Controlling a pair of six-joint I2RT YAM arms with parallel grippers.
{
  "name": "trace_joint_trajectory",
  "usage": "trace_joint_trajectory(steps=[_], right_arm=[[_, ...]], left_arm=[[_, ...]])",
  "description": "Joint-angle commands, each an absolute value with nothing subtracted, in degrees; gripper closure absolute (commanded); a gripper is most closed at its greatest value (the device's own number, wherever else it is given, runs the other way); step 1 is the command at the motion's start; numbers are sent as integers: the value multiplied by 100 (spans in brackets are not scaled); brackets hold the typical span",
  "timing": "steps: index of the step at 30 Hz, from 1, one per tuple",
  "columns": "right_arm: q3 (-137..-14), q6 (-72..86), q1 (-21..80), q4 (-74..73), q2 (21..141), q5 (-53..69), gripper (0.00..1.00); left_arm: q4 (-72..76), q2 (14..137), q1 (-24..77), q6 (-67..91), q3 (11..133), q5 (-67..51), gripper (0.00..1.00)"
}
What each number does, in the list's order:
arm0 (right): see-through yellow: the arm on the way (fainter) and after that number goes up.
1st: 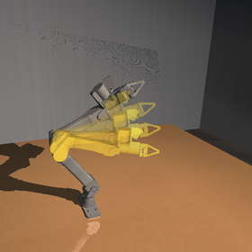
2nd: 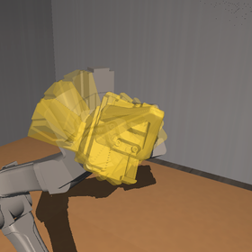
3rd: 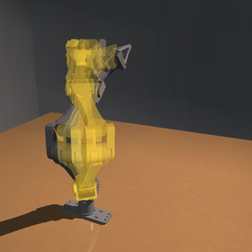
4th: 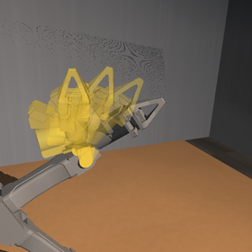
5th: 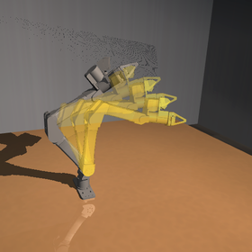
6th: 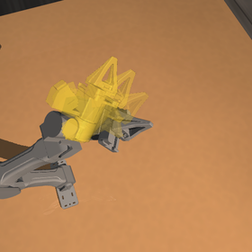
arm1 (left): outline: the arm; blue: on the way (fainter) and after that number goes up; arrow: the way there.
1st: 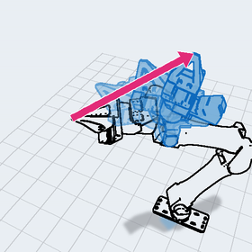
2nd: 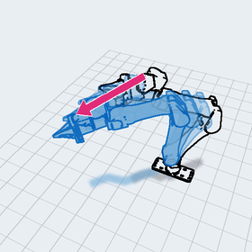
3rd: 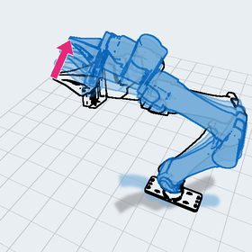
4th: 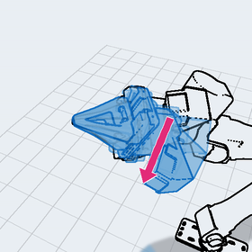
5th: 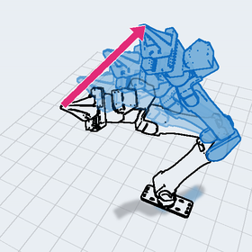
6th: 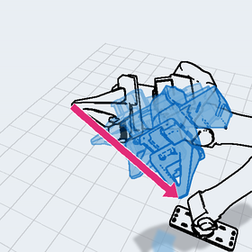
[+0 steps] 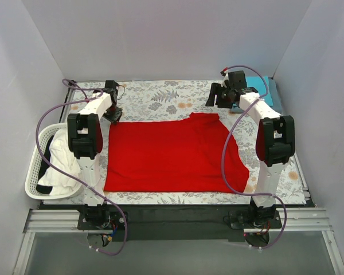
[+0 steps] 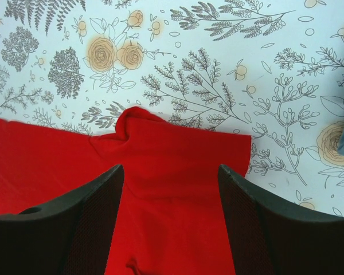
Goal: Fold and stack the t-shirts
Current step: Fold the tshirt
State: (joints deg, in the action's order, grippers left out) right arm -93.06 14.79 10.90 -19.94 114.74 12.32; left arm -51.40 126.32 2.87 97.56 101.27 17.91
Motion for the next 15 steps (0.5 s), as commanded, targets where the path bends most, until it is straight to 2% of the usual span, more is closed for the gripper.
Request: trace_joint_trajectory(steps=[1, 5, 15], right_arm=[[-9606, 1336, 1064, -1951, 11575, 1362, 27], [-9510, 1336, 1063, -1890, 11663, 1406, 27], [-9316, 1292, 1055, -1740, 11768, 1485, 27]], left_arm=[[-5370, 12630, 299, 9949, 10283, 2144, 77], [-5230, 12498, 299, 9975, 10143, 2109, 76], [-5739, 12937, 299, 10222, 10582, 2531, 64]])
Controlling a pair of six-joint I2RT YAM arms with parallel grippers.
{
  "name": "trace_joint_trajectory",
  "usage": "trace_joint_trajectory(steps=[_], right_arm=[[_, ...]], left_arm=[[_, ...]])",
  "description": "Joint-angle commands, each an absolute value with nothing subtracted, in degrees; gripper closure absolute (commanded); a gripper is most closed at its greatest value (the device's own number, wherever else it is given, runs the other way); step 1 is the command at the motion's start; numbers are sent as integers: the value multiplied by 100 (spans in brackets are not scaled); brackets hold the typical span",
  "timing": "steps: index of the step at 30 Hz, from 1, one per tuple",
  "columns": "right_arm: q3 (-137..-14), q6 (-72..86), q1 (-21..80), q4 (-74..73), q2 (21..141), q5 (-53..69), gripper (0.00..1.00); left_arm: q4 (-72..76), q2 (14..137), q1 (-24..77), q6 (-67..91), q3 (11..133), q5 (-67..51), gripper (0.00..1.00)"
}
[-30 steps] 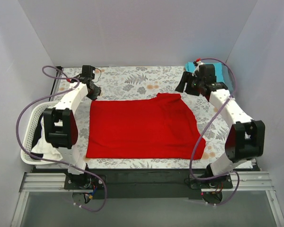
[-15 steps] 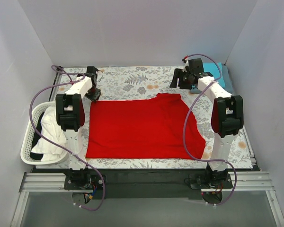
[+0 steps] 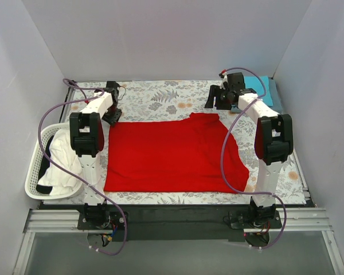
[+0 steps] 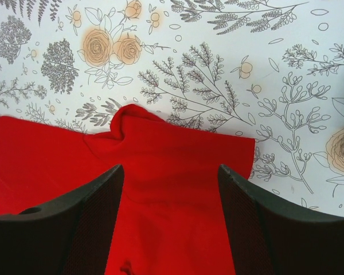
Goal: Fold and stack the t-shirts
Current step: Fold the tshirt
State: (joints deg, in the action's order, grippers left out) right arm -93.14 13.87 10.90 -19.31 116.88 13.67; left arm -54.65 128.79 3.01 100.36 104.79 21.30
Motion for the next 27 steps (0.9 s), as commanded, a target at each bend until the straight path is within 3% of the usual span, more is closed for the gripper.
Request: trace_joint_trajectory(steps=[1, 7, 15, 20, 27], right_arm=[[-9282, 1301, 1055, -1732, 11786, 1503, 27], [-9211, 1380, 1055, -1582, 11865, 1687, 27], [-9404, 1248, 1002, -1591, 12137, 1591, 25], [-9536, 1169, 1011, -1644, 12454, 1556, 24], [-9606, 1222, 1019, -1679, 12639, 1616, 24]], left_arm=[[-5791, 12964, 299, 10239, 10617, 2618, 64], [-6231, 13333, 290, 10362, 10925, 2742, 65], [-6056, 13166, 290, 10292, 10741, 2611, 80], [-5696, 12982, 299, 10187, 10442, 2391, 97], [-5528, 12920, 290, 10099, 10292, 2206, 100]])
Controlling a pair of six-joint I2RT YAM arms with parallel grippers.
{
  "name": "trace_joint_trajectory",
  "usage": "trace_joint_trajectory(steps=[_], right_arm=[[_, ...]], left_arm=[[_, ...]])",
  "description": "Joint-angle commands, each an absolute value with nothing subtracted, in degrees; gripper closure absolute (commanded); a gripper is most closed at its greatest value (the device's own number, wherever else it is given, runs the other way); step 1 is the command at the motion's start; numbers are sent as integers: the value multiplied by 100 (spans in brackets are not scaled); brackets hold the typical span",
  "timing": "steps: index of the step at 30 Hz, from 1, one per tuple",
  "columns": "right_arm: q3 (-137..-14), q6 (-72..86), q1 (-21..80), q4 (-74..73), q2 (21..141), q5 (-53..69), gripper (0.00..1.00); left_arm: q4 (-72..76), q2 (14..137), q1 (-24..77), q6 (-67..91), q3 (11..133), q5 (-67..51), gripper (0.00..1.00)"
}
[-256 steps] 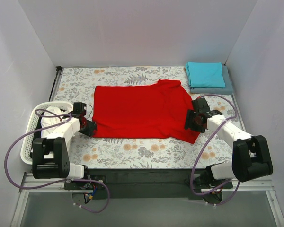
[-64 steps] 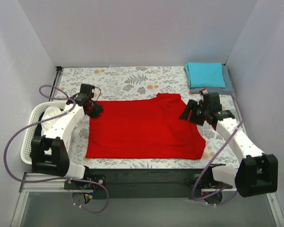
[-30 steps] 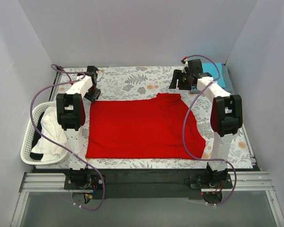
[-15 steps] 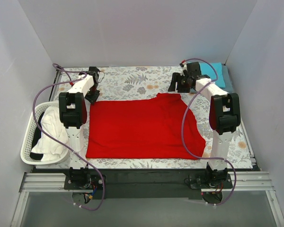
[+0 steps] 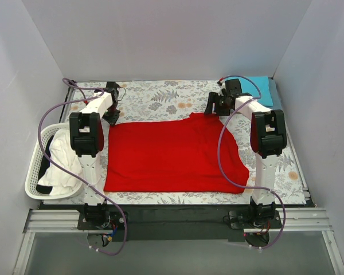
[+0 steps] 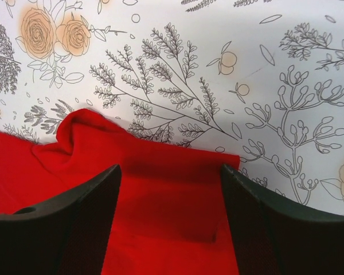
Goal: Fold and stack the t-shirts
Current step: Fold the tshirt
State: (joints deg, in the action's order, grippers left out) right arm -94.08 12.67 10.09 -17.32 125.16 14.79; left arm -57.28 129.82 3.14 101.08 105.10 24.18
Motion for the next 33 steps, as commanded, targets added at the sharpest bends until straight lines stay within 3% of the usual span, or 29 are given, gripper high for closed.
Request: trace_joint_trajectory(steps=[1, 7, 13, 19, 33], right_arm=[[-9598, 1248, 1037, -1670, 12665, 1661, 23], [-9571, 1309, 1169, -1661, 12674, 1995, 33], [-9597, 1301, 1178, -1670, 12498, 1776, 69], [-9703, 1248, 1186, -1635, 12279, 1398, 97], [-9176, 1011, 1178, -1072, 11277, 536, 99]], left_arm=[[-5459, 12903, 299, 10081, 10275, 2180, 100], [-5186, 12736, 299, 9967, 10151, 1969, 100], [-4826, 12516, 299, 9844, 9976, 1793, 100], [-4414, 12217, 299, 9642, 9687, 1758, 100], [-4087, 11795, 255, 9475, 9492, 1741, 100]])
